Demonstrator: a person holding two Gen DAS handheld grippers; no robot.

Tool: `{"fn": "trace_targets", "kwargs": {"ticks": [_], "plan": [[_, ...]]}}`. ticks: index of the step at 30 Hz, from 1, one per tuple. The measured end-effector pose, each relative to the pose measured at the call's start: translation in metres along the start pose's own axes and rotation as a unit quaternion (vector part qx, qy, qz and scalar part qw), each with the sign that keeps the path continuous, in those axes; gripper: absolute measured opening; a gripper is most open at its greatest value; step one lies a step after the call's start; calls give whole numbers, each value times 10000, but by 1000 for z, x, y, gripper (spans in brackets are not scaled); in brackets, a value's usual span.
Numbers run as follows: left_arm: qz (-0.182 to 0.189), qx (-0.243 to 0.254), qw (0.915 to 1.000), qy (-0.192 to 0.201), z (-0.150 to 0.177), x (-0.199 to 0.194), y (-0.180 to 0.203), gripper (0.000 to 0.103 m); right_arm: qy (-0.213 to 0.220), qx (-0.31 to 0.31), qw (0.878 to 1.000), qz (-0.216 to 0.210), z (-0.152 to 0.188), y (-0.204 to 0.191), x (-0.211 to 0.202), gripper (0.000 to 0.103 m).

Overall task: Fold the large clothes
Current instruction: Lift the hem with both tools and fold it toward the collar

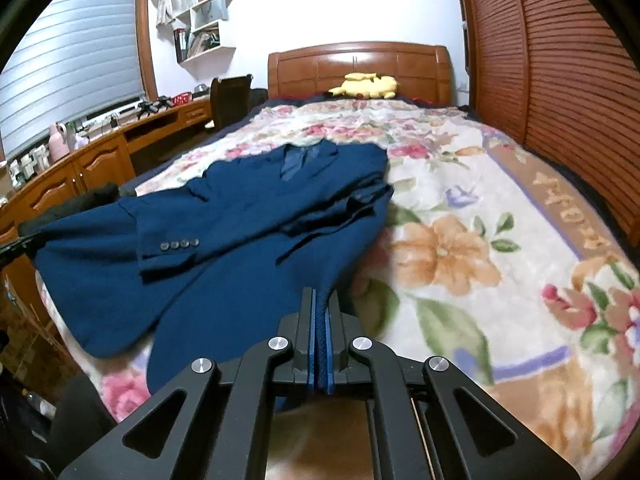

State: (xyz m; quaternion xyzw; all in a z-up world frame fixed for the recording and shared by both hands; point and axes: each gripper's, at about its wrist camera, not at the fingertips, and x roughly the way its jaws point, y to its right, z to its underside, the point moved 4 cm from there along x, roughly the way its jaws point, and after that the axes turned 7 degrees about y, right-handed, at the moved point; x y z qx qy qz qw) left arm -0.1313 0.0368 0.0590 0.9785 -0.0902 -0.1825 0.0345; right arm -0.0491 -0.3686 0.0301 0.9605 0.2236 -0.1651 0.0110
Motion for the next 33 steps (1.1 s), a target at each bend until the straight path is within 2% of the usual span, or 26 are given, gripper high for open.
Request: {"fn": "trace_targets", "kwargs": {"ticks": [11,20,33], "plan": [[-30,158,9984,540,-46,-45,3,4,424,-465,9979,-167,-34,-29,-65,3],[-105,386,9944,979,-84,-74,8,4,941,-757,9921,-341,-57,-58,-116,3],[-61,510,9879,1464,-151,-96,29,4,1482,-957,9837,-337,-77,-60,-152,3]]}}
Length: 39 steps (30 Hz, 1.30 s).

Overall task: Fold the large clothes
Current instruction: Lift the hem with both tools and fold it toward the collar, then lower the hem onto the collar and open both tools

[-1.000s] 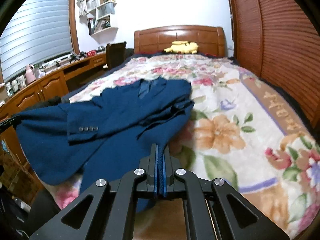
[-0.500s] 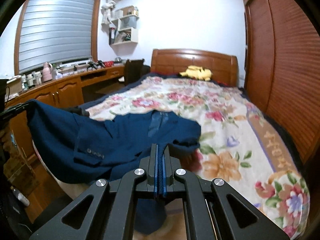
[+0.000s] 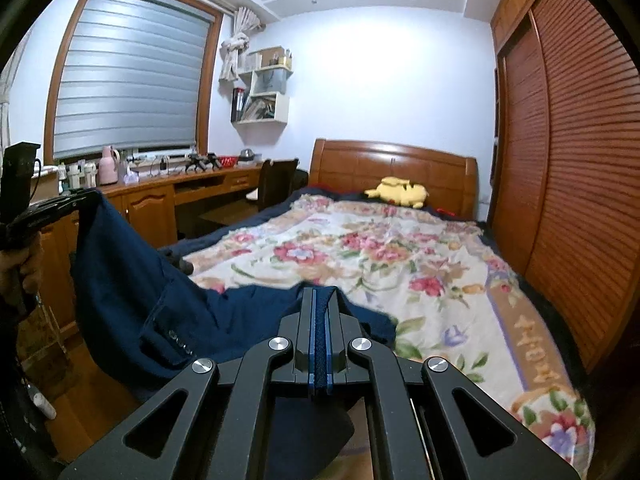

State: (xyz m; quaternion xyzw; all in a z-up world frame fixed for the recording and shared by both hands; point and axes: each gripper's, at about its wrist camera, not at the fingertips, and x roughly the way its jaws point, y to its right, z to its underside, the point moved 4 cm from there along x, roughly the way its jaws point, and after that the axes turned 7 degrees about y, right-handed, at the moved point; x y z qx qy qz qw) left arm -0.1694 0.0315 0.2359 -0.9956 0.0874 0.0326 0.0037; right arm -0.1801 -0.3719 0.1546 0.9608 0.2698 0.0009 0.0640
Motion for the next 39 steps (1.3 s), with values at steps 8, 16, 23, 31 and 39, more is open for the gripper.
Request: {"fn": "trace_targets", "kwargs": {"ticks": [8,16,23,31,39], "plan": [[-189,28,9995,235,-23,-9,-12,4,379,-39,9993,42,-12,5,-18,3],[-575,-254,9972,-406,22,69,-61,4,-74,-42,9996,268,11,12,46,3],[-839,-361,9912,-962,82,150,-94,4,-778,-91,9953,563,57,27,155,3],[-1095,-401,9823,-1468,132,230,-124,4,-1142,1,9905,770,75,42,284,3],[-1242,-208,9795,-1572,138,272,-127,4,-1158,79,9859,1207,91,59,359,3]]}}
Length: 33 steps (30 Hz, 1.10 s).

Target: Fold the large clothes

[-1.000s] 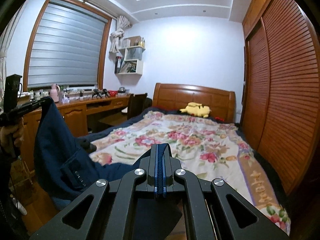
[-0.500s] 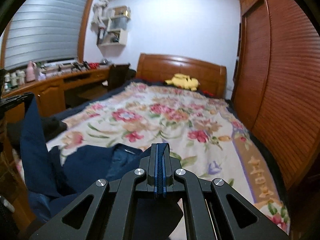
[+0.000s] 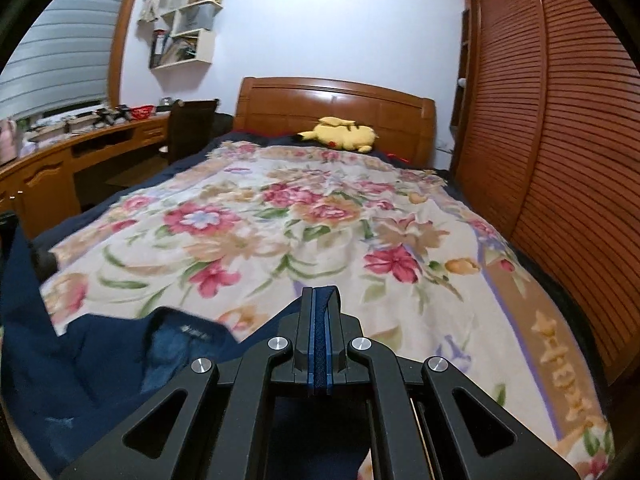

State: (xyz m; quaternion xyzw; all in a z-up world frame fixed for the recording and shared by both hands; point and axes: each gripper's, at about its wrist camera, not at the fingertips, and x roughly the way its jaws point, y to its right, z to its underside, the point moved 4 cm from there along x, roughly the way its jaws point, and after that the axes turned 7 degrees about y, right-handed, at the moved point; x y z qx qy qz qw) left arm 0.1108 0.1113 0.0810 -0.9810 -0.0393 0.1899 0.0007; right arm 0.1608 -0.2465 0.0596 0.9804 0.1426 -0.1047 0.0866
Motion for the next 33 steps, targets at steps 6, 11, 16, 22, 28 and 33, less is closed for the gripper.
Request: {"fn": "trace_targets", "kwargs": {"ticks": [6,11,16,22,28,33], "plan": [[98,96,9997,-210,13,14,13,9,-698,-40,9975,56,31,-10,43,3],[344,257,9990,-153,28,-4,28,53,-1024,-7,9947,51,44,-15,51,23],[750,148,9968,-230,58,-23,33,86,-973,-169,9951,-47,40,-19,25,72],[822,152,9948,-580,104,-29,27,86,-985,-535,9912,-703,62,-34,-16,72],[826,2,9928,-872,144,-44,16,86,-1161,-771,9829,-1201,89,-44,-56,72],[762,143,9931,-883,161,-49,19,86,-1476,-1283,9747,-1085,106,-49,-57,72]]}}
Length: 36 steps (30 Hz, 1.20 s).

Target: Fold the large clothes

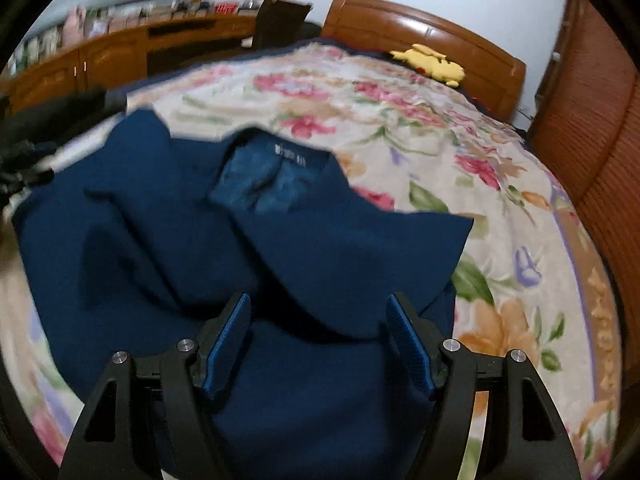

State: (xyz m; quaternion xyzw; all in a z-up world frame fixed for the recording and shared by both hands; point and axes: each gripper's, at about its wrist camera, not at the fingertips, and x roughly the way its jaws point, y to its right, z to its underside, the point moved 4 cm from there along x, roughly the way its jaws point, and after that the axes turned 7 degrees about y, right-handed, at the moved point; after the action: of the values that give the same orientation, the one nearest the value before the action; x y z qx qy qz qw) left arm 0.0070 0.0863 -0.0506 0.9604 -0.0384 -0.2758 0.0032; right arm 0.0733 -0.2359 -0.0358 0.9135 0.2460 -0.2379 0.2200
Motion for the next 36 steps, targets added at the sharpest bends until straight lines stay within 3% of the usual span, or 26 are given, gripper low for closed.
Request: {"fn": "trace_targets", "kwargs": {"ticks": [1,4,6,11,17,21,23,24,30,36], "plan": [[-27,29,10000,37,1,0,2,86,-55,-32,10000,41,0,2,2,70],[-92,114,9998,116,3,-1,3,86,-174,-126,9996,160,-5,10,8,41],[-129,147,9996,181,7,-3,3,86,-214,-161,9994,197,-12,17,11,15],[-147,111,9995,239,13,-2,0,86,83,-65,9988,479,-52,24,21,7],[-174,-25,9994,293,15,-4,-5,86,776,193,9928,889,-103,15,22,7],[-202,-74,9992,342,16,-5,-6,86,822,503,9931,664,-116,0,29,34],[-223,-68,9990,373,17,-6,-6,86,923,498,9929,562,-117,-8,27,58],[-221,-69,9990,373,16,-5,-7,86,970,473,9928,523,-116,-13,25,64],[-194,-98,9991,369,17,-5,-7,86,852,252,9960,-79,-103,-37,16,64],[-209,-112,9990,380,18,-6,-7,86,717,-26,9931,-923,-91,-88,5,64]]}}
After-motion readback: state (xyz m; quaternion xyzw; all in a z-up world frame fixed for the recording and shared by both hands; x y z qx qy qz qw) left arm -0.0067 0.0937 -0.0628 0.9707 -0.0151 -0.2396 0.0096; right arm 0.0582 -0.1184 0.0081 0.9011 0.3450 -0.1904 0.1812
